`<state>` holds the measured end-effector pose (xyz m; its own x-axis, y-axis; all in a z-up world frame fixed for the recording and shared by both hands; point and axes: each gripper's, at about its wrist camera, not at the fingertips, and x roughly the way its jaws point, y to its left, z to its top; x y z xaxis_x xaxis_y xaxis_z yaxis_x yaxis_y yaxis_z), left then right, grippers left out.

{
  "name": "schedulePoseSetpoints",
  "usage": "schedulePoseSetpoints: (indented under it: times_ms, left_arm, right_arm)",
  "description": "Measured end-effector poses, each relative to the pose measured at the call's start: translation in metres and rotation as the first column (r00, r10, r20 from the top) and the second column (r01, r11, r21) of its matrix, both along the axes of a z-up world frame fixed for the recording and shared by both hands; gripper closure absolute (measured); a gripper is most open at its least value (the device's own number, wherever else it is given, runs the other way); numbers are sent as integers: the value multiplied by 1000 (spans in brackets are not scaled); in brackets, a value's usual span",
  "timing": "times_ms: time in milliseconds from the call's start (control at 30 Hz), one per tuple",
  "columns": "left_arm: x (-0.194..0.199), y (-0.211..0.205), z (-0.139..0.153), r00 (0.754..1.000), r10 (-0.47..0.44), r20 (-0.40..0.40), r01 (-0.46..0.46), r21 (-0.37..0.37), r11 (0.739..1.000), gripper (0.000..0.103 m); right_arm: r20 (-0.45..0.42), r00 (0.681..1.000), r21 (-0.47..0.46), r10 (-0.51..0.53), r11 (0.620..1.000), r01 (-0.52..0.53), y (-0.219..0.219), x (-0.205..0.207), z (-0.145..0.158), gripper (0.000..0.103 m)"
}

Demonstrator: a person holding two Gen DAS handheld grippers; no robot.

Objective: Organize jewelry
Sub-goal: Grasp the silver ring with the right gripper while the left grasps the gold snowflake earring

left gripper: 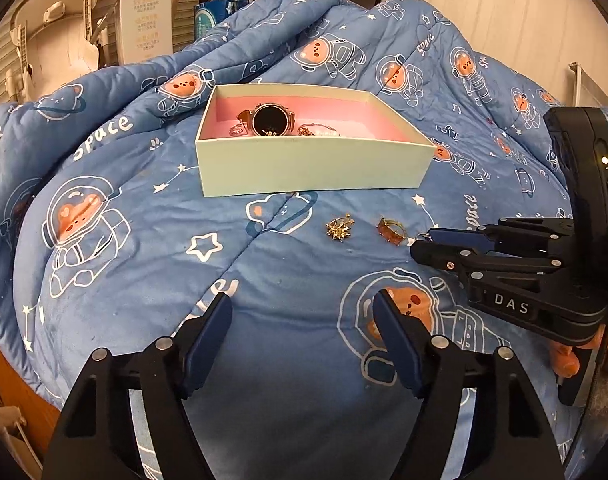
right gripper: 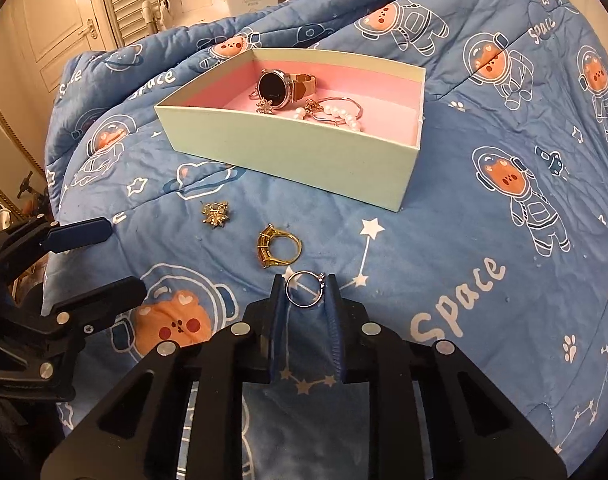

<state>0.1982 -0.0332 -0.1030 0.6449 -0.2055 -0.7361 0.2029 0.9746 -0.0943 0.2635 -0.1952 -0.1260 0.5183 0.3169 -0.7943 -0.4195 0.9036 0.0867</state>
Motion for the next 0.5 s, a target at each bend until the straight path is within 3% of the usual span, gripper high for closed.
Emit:
schedulePoseSetpoints:
  times_ms: [500]
  left_arm:
    - [49, -33, -7, 996, -74, -43, 76, 53, 996, 63]
  right_arm:
    - [-21, 999, 34, -28, 999, 29, -9, -4, 0, 82]
